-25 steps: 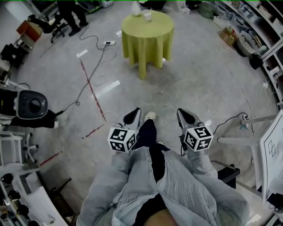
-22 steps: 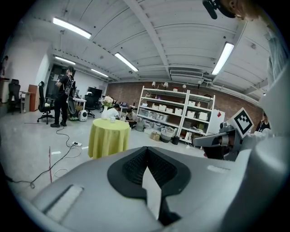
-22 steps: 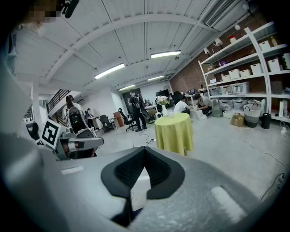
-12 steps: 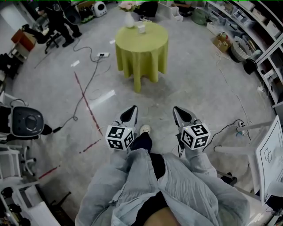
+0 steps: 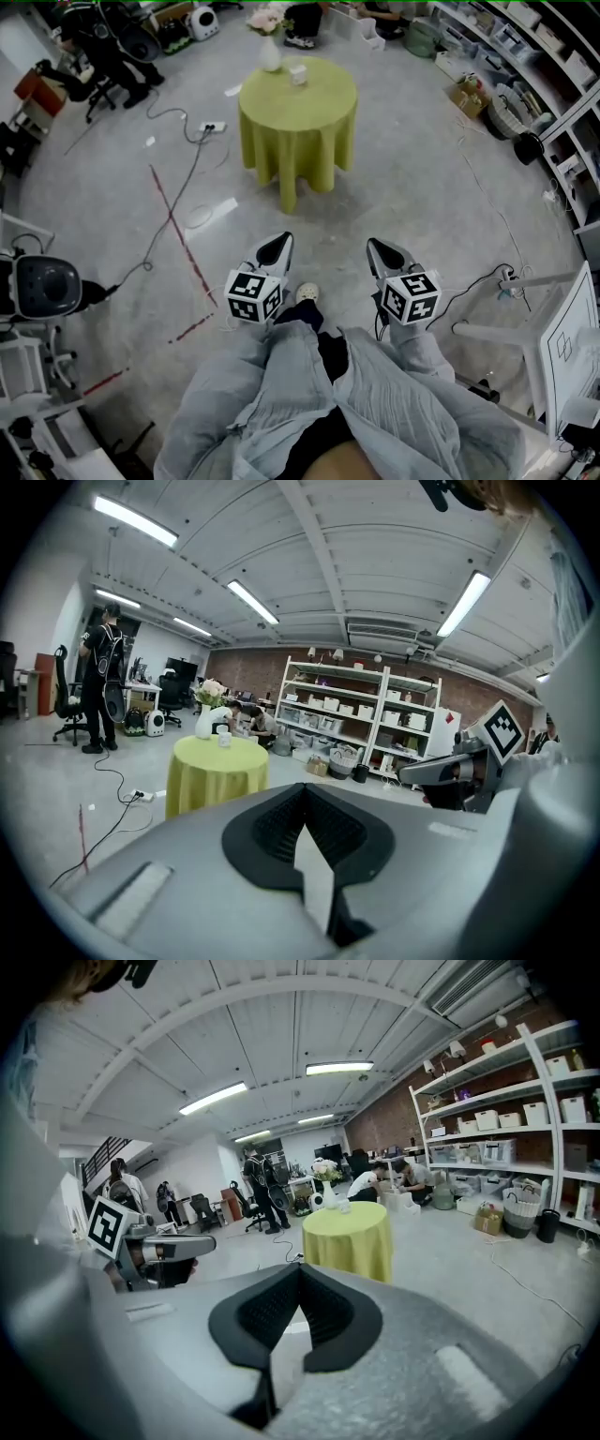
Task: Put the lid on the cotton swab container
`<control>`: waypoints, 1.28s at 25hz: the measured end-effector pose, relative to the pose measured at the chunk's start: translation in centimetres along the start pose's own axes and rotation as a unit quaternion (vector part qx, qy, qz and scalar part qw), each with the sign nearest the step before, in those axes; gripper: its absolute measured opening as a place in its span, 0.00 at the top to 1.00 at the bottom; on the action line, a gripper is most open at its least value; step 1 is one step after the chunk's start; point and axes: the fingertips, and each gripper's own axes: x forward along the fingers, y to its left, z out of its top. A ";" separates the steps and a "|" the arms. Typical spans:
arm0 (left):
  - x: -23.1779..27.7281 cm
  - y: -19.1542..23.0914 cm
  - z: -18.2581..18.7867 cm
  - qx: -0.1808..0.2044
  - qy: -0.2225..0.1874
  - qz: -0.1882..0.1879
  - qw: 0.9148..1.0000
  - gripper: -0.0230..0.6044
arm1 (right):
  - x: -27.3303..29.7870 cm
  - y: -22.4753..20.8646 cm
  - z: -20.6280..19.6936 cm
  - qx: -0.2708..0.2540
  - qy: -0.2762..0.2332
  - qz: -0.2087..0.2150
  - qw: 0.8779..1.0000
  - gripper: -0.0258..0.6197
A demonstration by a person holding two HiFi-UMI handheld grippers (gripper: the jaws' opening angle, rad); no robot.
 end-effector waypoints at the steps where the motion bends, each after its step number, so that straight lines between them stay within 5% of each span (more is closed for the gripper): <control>1: 0.4 0.5 0.1 -0.001 0.002 0.000 1.000 0.93 | 0.6 -0.2 0.2 -0.001 0.003 -0.002 1.000 0.96; 18: 6.7 8.9 2.3 0.000 0.017 -0.015 1.000 0.93 | 9.6 -2.1 3.1 0.013 0.012 -0.025 1.000 0.96; 32: 6.8 10.2 1.3 -0.001 0.030 -0.015 0.999 0.93 | 11.5 -1.7 2.6 0.026 0.017 -0.020 0.999 0.96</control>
